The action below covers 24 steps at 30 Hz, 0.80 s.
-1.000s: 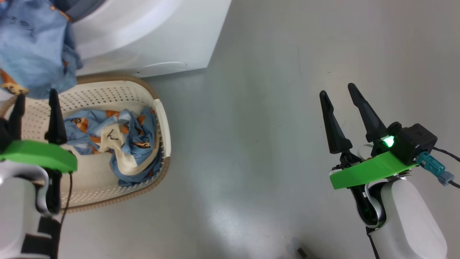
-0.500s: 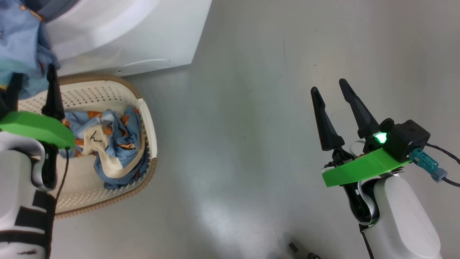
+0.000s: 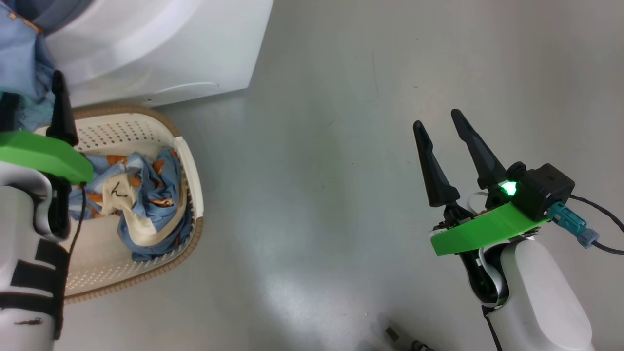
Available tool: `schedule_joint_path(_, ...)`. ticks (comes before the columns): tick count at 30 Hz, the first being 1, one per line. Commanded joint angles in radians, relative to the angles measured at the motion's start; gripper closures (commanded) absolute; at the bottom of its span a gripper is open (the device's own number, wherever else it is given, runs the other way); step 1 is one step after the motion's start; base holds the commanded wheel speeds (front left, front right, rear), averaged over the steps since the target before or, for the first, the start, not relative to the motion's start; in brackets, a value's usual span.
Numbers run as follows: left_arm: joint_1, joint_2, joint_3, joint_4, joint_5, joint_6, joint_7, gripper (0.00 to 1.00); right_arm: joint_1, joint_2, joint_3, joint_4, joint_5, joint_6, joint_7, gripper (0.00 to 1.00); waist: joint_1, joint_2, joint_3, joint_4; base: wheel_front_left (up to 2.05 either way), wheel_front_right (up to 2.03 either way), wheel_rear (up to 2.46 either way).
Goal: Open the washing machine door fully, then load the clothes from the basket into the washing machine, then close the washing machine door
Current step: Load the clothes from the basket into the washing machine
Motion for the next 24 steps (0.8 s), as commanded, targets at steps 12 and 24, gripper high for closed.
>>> schedule_joint_path(12, -0.022, 0.049, 0.052, -0.014, -0.01, -0.002, -0.005, 1.0, 0.008, 0.007, 0.003, -0.025, 0.008, 0.002, -0.005, 0.0, 0.0, 0.0, -0.001, 0.0, 0.0, 0.0, 0.0)
schedule_joint_path(24, 0.106, 0.0, 0.191, -0.234, 0.038, -0.002, -0.005, 1.0, 0.014, 0.008, -0.019, -0.031, 0.006, 0.002, -0.005, 0.0, 0.0, 0.0, -0.008, 0.041, 0.0, 0.0, 0.0)
